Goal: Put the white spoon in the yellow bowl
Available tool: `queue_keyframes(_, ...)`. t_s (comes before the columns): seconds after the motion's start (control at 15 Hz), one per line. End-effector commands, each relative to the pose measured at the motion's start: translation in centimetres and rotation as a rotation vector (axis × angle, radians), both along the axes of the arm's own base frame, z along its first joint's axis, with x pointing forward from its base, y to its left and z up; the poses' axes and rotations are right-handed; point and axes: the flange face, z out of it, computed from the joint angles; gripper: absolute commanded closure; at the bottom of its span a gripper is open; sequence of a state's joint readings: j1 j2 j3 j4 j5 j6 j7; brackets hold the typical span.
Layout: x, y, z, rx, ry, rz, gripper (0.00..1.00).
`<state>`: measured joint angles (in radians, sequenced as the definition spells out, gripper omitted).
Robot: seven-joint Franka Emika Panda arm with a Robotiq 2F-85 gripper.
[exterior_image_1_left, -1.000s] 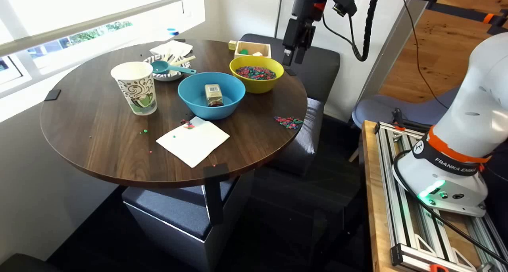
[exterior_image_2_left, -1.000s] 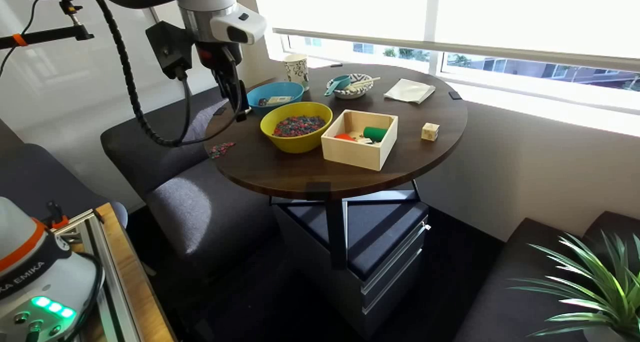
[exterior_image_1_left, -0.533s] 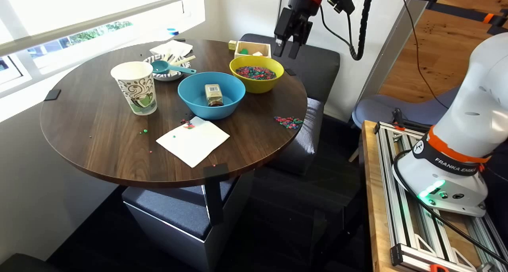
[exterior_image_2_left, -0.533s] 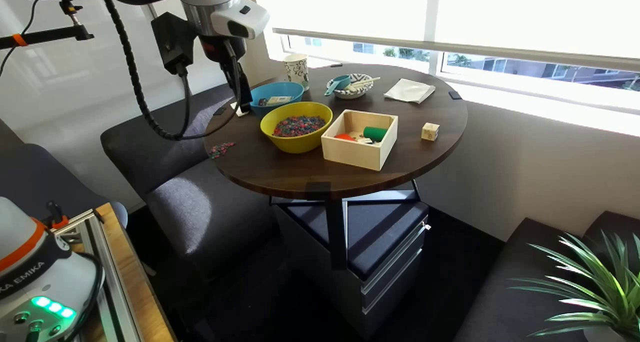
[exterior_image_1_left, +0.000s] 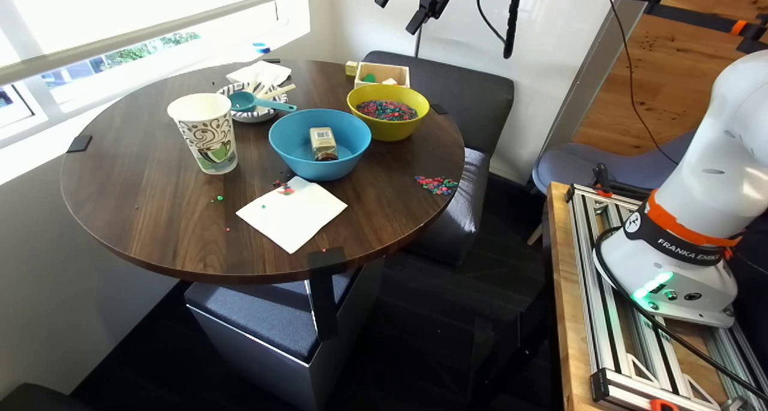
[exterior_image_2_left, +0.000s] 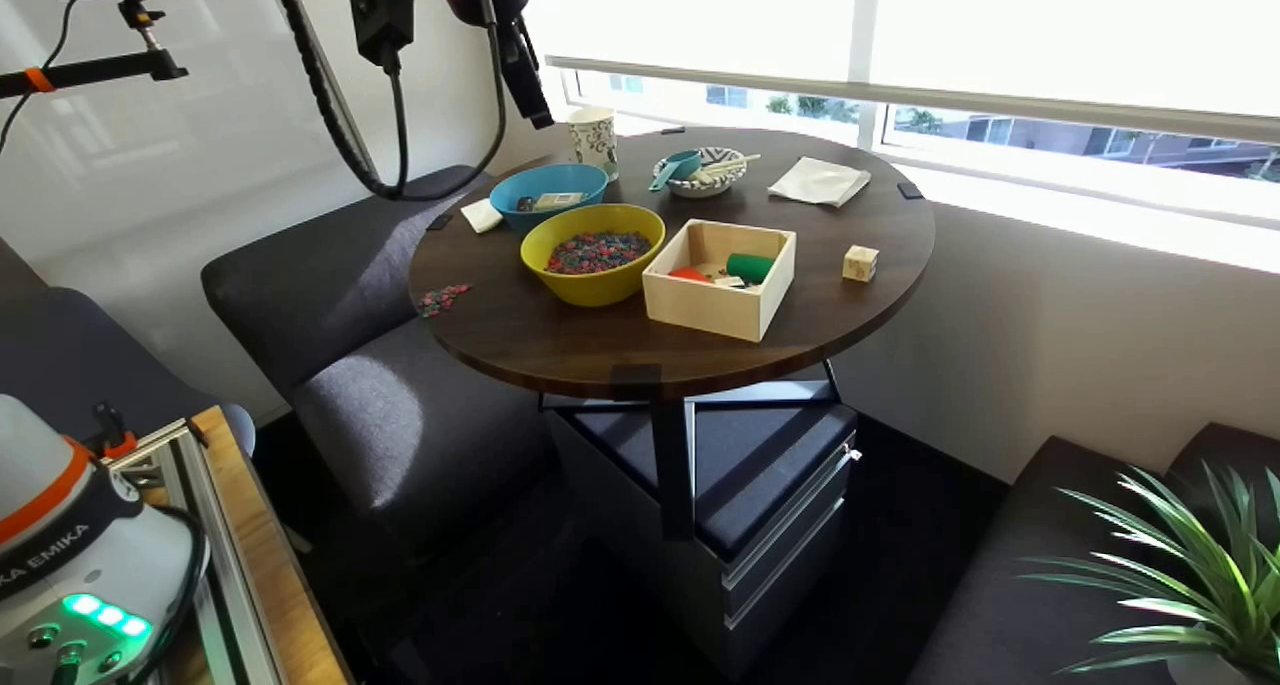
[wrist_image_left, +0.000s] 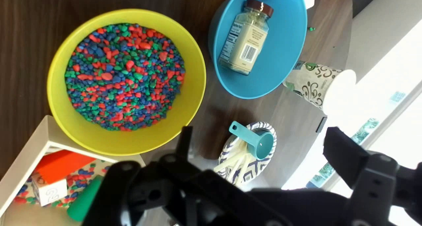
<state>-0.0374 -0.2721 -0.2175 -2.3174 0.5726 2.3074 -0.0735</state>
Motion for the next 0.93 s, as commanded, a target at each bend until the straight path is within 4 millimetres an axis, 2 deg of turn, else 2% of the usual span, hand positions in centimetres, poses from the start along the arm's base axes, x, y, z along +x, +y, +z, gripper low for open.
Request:
queue_keyframes(0.0, 0.0, 0.0, -0.1, 0.0, 0.004, 0.001, 0.0)
queue_keyframes(0.2, -0.1, 0.1, -0.4, 0.001, 0.011, 0.002, 0.0)
queue_keyframes(0.27, 0.4, 0.4, -0.6, 0.049, -0.005, -0.054, 0.0)
queue_keyframes(0.6, 4.7, -0.9, 0.5, 0.214, -0.081, -0.295, 0.0)
queue_keyframes(0.87, 9.6, -2.1, 1.2, 0.174, -0.089, -0.428, 0.0)
